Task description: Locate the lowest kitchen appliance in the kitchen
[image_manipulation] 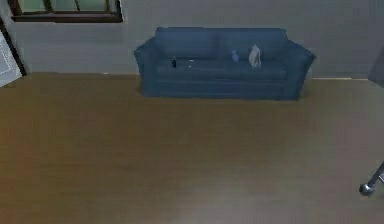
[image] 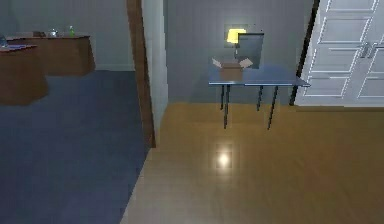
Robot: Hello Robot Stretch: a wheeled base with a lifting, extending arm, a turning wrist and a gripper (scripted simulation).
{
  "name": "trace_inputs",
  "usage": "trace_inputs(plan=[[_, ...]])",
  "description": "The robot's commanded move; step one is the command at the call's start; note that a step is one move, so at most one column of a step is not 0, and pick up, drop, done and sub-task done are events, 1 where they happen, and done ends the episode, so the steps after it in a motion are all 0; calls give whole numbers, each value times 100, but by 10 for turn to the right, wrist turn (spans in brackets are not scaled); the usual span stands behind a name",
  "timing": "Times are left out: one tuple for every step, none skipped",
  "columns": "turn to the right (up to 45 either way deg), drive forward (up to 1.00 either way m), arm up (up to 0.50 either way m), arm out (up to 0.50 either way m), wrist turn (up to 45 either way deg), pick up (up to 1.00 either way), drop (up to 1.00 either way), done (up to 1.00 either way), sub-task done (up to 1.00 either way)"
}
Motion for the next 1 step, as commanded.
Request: trace_inputs(plan=[[-60,0,0,0,0,0,0,0,0]])
